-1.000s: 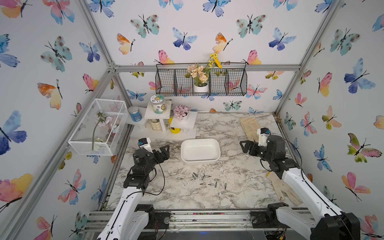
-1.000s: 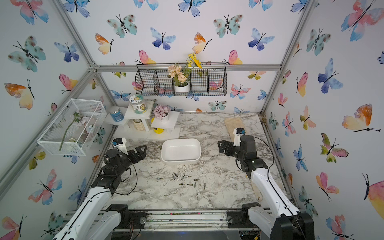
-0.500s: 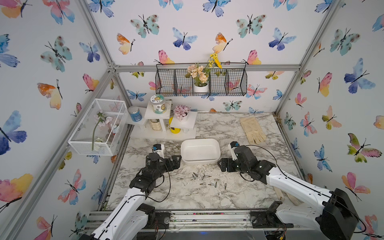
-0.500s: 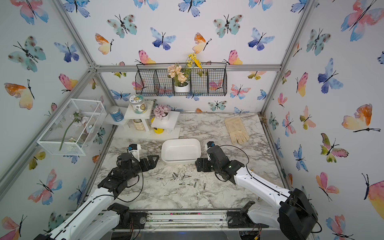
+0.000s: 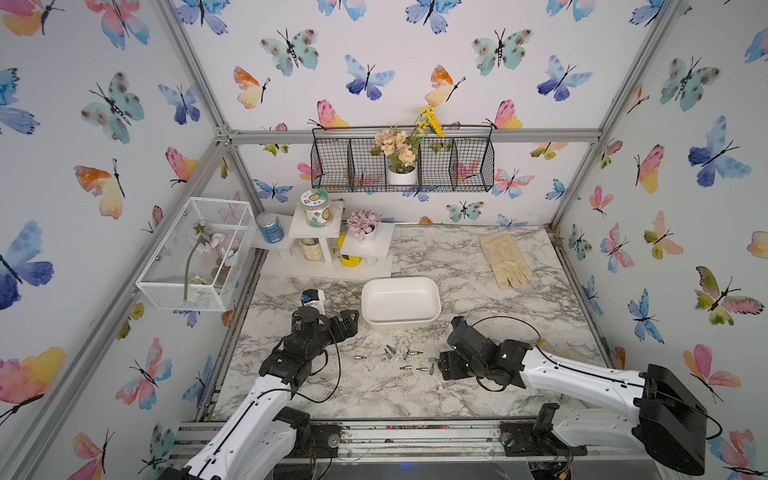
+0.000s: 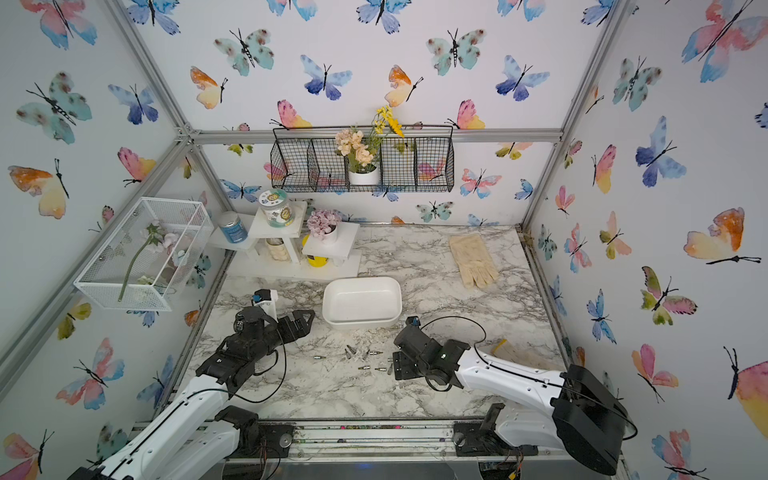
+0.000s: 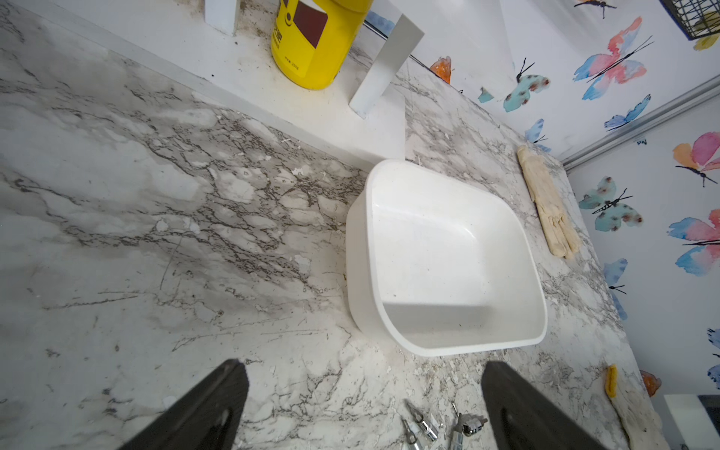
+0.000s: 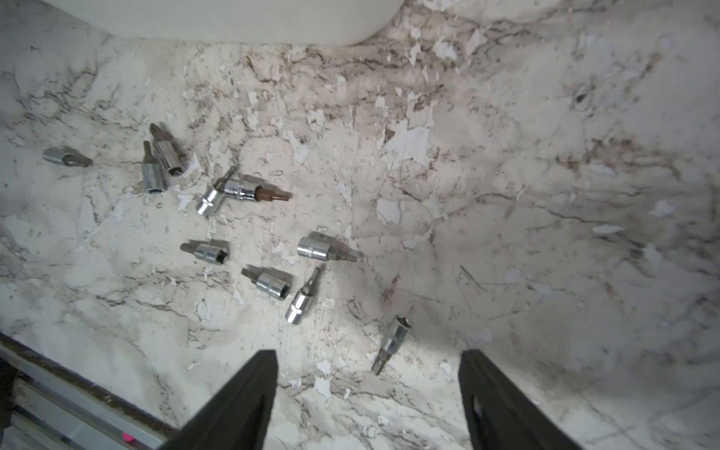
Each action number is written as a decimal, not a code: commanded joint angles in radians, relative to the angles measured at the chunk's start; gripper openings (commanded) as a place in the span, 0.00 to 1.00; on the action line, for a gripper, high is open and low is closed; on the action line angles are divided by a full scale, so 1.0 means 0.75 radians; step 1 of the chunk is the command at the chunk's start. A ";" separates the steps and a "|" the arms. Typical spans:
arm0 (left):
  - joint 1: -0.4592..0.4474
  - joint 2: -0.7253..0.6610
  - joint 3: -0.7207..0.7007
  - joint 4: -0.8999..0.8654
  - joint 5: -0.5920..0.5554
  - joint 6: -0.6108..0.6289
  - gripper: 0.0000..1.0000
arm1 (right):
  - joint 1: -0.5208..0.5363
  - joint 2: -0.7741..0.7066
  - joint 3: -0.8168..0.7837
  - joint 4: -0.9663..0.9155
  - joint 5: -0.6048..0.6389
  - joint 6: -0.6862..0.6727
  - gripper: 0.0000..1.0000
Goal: Put the bit on the desktop into the storage box
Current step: Pick up the screwdriver bit from the center of the board.
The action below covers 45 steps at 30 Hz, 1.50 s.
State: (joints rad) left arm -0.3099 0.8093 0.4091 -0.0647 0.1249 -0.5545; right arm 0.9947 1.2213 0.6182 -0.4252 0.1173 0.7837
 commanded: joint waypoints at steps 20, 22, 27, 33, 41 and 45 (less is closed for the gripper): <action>-0.008 -0.012 -0.022 0.006 -0.048 -0.011 0.99 | 0.054 0.234 0.079 -0.001 0.095 0.004 0.38; -0.008 -0.005 -0.017 0.008 -0.048 -0.009 0.99 | 0.058 0.246 0.086 -0.002 0.097 0.004 0.36; -0.007 -0.005 -0.018 0.011 -0.046 -0.009 0.99 | 0.065 0.255 0.096 -0.016 0.114 0.012 0.34; -0.007 -0.016 -0.023 0.005 -0.050 -0.007 0.99 | 0.065 0.262 0.094 -0.020 0.120 0.020 0.32; -0.008 -0.025 -0.024 0.000 -0.053 -0.009 0.99 | 0.066 0.289 0.088 -0.014 0.112 0.022 0.26; -0.008 -0.024 -0.024 0.000 -0.052 -0.009 0.99 | 0.067 0.290 0.082 -0.011 0.114 0.027 0.25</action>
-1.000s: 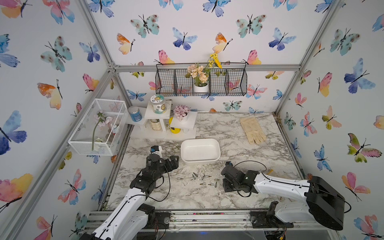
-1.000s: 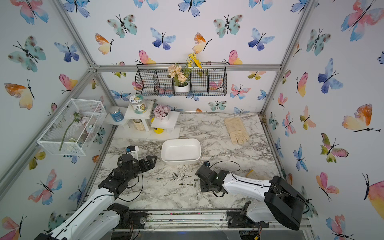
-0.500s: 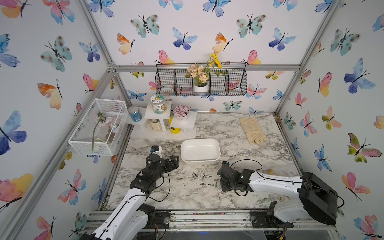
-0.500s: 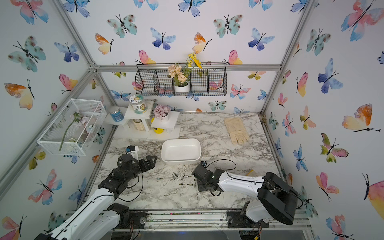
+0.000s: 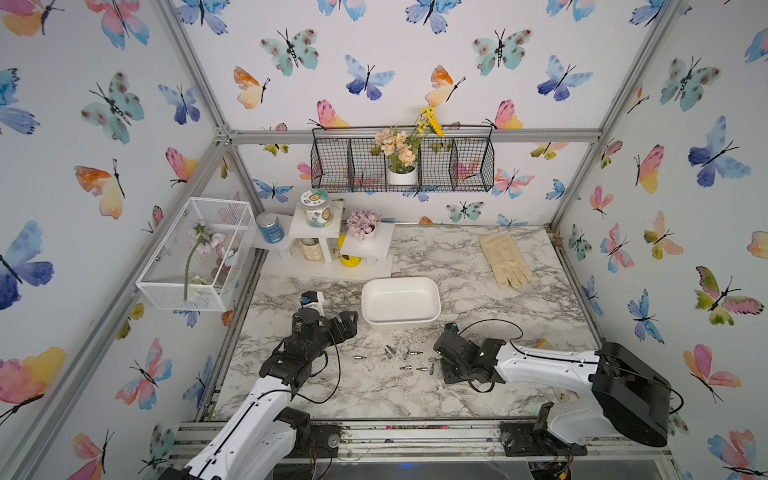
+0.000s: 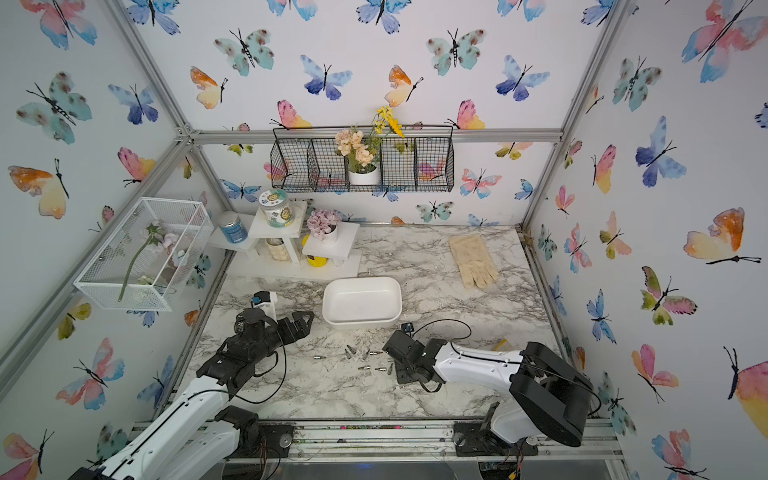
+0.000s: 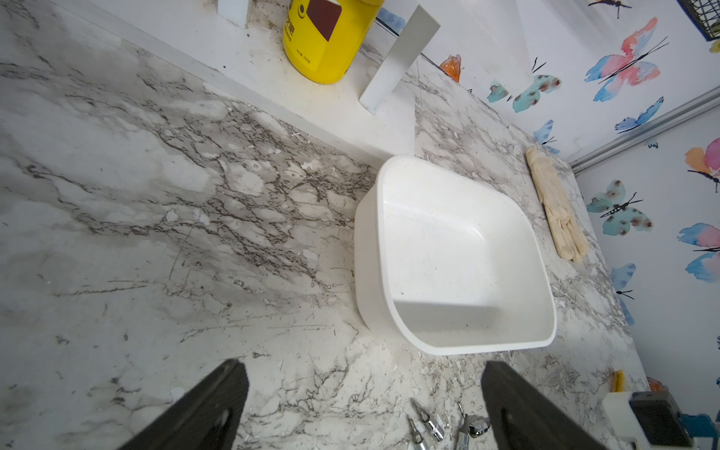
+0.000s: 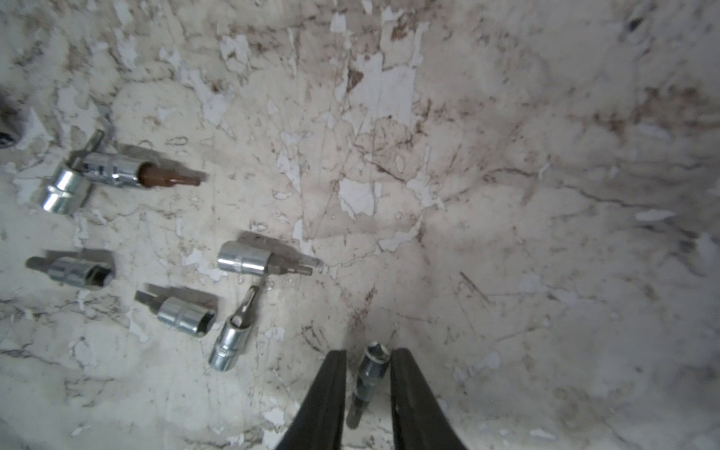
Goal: Put the bit on the desktop into the storage box
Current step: Pick up the screwdriver bit from the center of the board.
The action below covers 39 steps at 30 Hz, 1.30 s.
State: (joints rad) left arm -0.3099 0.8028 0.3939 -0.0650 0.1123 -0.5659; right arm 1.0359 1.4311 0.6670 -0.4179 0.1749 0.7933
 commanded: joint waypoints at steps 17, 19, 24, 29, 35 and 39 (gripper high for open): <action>-0.008 -0.035 -0.004 -0.012 -0.040 0.002 0.99 | 0.012 0.037 -0.007 -0.024 0.039 0.028 0.18; -0.008 -0.036 -0.003 -0.013 -0.041 0.002 0.99 | 0.012 0.039 -0.010 -0.022 0.036 0.032 0.18; -0.006 -0.036 -0.004 -0.013 -0.042 0.002 0.99 | 0.012 0.033 -0.008 -0.030 0.038 0.032 0.14; -0.006 -0.037 -0.004 -0.017 -0.049 0.004 0.99 | 0.012 0.004 0.027 -0.069 0.070 0.019 0.13; -0.008 -0.037 -0.002 -0.022 -0.056 0.010 0.99 | 0.010 -0.048 0.132 -0.130 0.109 -0.034 0.13; -0.007 -0.039 0.004 -0.032 -0.061 0.014 0.99 | 0.010 -0.069 0.240 -0.158 0.159 -0.098 0.13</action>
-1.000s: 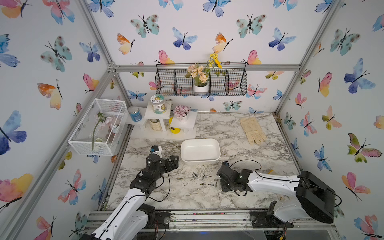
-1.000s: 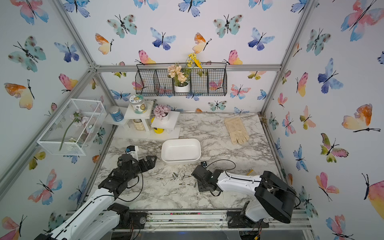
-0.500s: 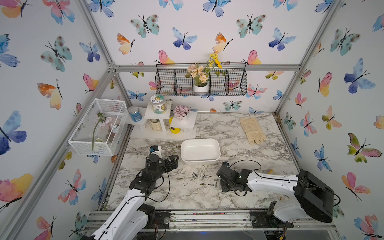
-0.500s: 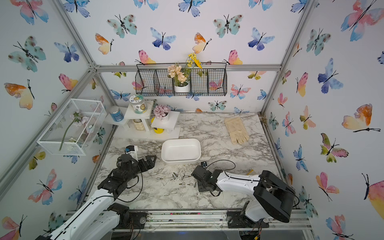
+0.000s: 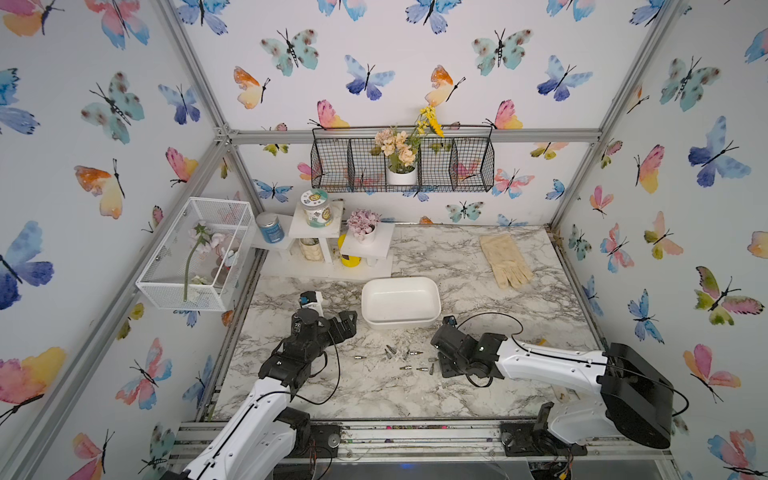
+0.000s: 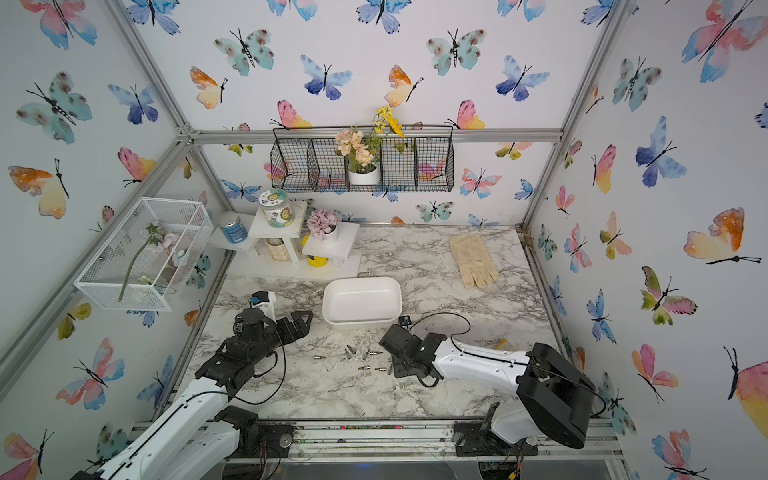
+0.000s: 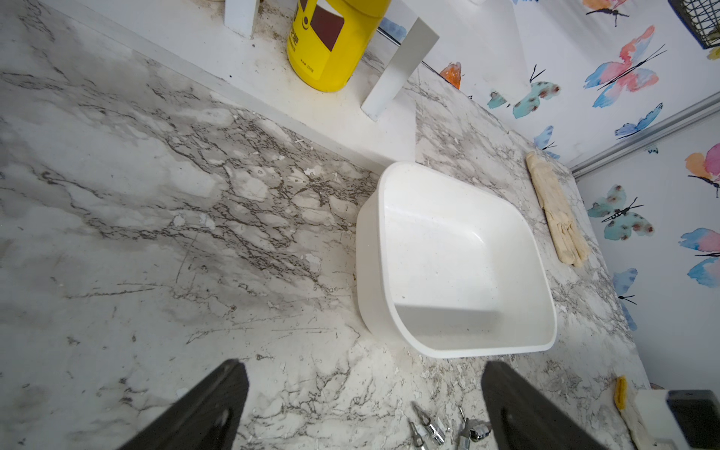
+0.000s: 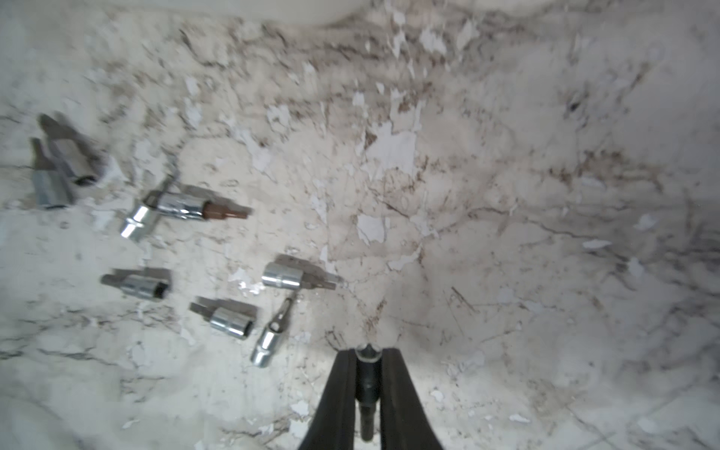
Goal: Put the bit on the desktop into the storage box
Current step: Pick up the screwdriver bit from the center of the board, then place the screwdriver bit in the storage box.
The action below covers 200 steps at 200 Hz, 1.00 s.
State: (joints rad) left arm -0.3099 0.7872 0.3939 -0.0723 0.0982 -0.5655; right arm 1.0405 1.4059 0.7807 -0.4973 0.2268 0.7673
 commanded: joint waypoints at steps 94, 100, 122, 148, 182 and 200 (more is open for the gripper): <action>-0.008 -0.056 0.033 -0.107 -0.035 0.024 0.99 | -0.206 0.294 0.596 0.154 0.010 -0.453 0.13; -0.008 -0.059 0.034 -0.110 -0.030 0.022 0.99 | -0.225 0.322 0.612 0.178 -0.016 -0.463 0.13; -0.007 -0.063 0.036 -0.124 -0.004 0.008 0.99 | -0.283 0.423 0.662 0.265 -0.082 -0.491 0.12; -0.008 -0.060 0.036 -0.133 0.031 -0.017 0.99 | -0.327 0.575 0.752 0.303 -0.115 -0.520 0.12; -0.008 -0.049 0.038 -0.154 0.067 -0.027 0.99 | -0.353 0.710 0.831 0.334 -0.160 -0.530 0.12; -0.007 -0.054 0.032 -0.161 0.078 -0.028 0.99 | -0.359 0.756 0.852 0.345 -0.178 -0.532 0.12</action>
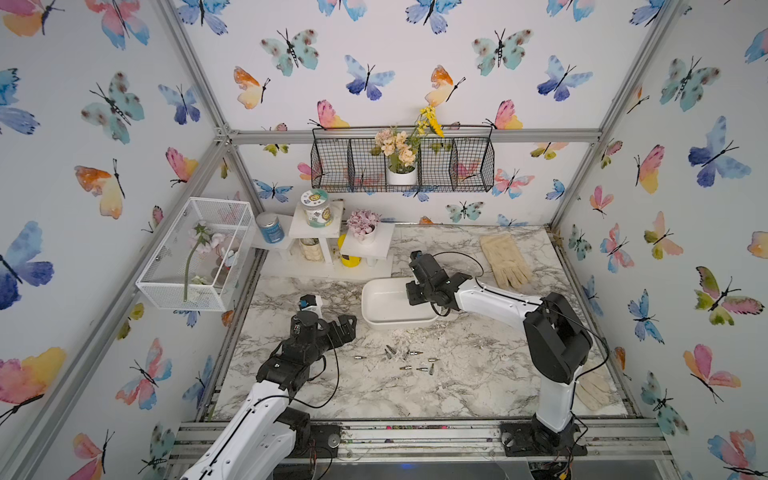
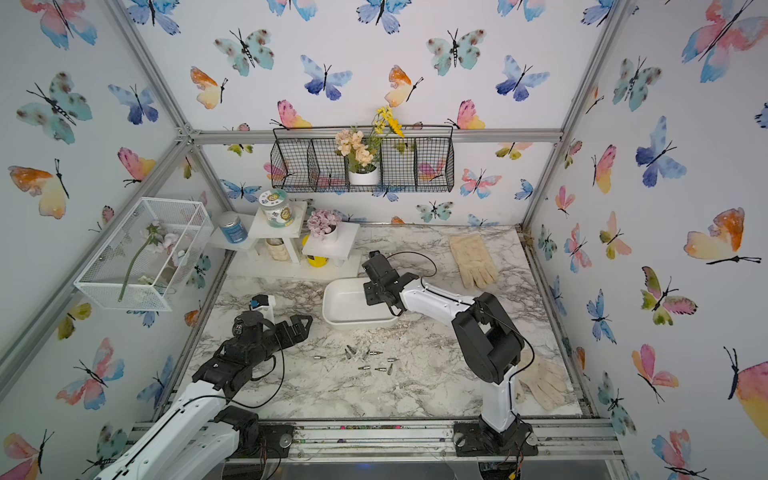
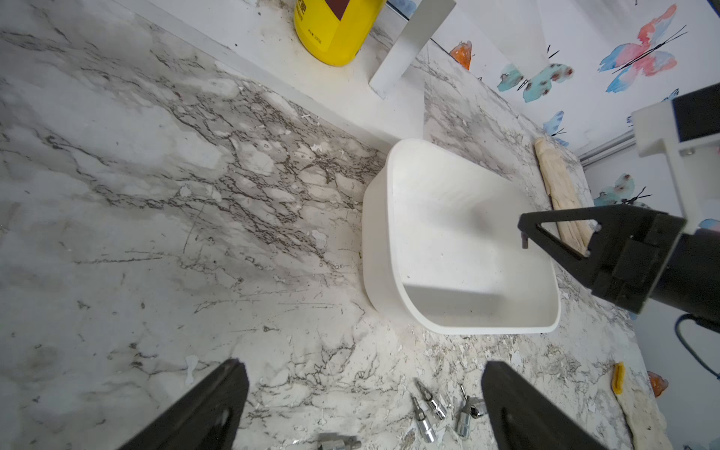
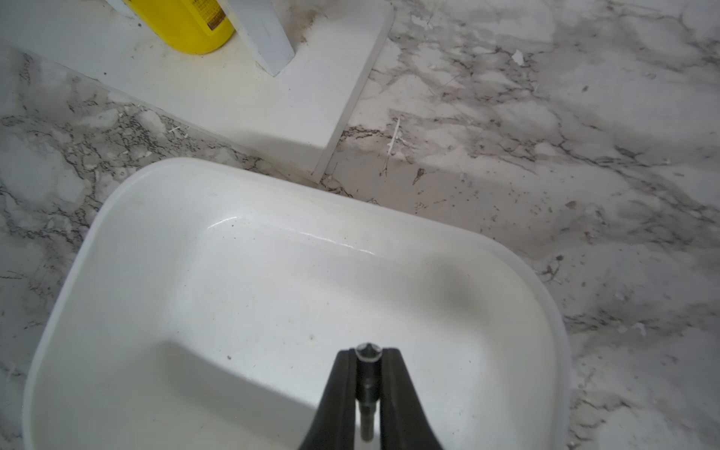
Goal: Put the bit on the desktop into the storage box
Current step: Place the screwdriver bit in the storage box, then pick up the screwdriver bit from the center of the board.
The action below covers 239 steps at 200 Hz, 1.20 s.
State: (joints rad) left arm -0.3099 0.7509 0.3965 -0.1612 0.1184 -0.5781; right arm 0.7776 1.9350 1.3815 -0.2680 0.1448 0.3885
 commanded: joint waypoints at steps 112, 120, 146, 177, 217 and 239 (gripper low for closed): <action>-0.008 -0.050 0.016 -0.131 0.122 -0.087 0.99 | -0.024 0.073 0.053 0.028 -0.091 -0.029 0.29; -0.010 -0.054 0.016 -0.139 0.129 -0.093 0.99 | -0.024 0.050 0.045 0.022 -0.086 -0.031 0.30; -0.038 -0.053 0.014 -0.164 0.114 -0.112 0.99 | -0.024 -0.068 -0.024 0.010 -0.084 -0.037 0.35; -0.078 -0.038 0.012 -0.187 0.087 -0.122 0.99 | -0.024 -0.257 -0.160 0.014 -0.081 -0.047 0.39; -0.177 -0.012 0.023 -0.227 0.033 -0.167 1.00 | -0.024 -0.542 -0.373 0.038 -0.030 -0.053 0.47; -0.265 0.008 0.016 -0.230 -0.009 -0.220 1.00 | -0.024 -0.705 -0.513 0.097 0.014 -0.048 0.52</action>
State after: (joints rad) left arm -0.4435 0.7422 0.3965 -0.3035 0.1688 -0.6926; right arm 0.7643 1.5078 1.0981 -0.2314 0.0998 0.3542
